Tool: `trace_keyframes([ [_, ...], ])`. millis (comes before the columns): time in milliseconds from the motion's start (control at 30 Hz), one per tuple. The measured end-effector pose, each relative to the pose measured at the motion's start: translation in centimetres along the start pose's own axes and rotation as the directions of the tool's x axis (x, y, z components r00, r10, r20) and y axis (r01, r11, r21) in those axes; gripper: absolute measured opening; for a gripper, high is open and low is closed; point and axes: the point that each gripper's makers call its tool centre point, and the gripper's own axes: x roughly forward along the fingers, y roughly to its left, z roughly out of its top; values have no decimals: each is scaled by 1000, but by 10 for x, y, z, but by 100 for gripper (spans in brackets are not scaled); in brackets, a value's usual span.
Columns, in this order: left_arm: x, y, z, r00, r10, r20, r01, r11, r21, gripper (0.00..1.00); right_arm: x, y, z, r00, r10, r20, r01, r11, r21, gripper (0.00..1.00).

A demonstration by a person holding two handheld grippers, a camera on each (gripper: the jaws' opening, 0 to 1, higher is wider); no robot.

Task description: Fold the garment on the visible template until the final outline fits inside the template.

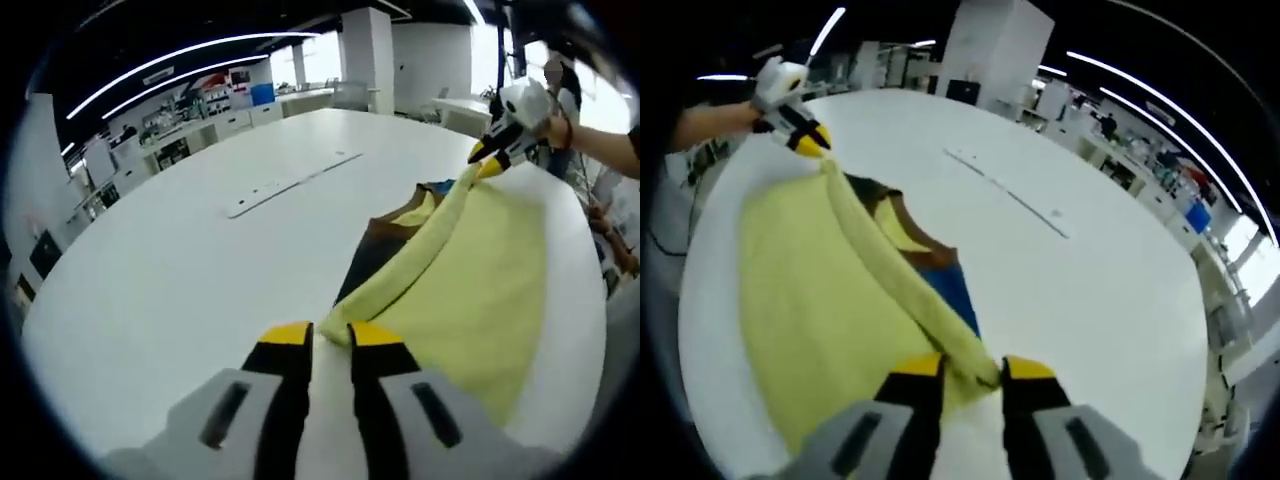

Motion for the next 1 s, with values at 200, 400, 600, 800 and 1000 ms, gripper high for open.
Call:
trace_keyframes([
  [200, 6, -3, -11, 999, 4, -52, 2, 994, 113, 22, 2, 0, -2, 1000, -7, 6, 8, 999, -53, 19],
  [400, 21, 5, -16, 995, 54, -81, -36, 977, 209, 20, 16, -4, -8, 999, -48, -23, 46, 994, -95, 18],
  [600, 38, 20, -9, 996, 86, -40, -78, 984, 159, 15, 25, -21, 3, 992, -113, 49, 110, 992, 55, 15],
  [800, 42, 31, -8, 987, 160, -27, -161, 987, -20, 17, 31, -31, -1, 990, -137, 46, 127, 978, 168, 15],
  [1000, 41, 43, -6, 974, 221, -40, -223, 974, -46, 28, 31, -39, -12, 987, -157, 27, 144, 954, 263, 17],
])
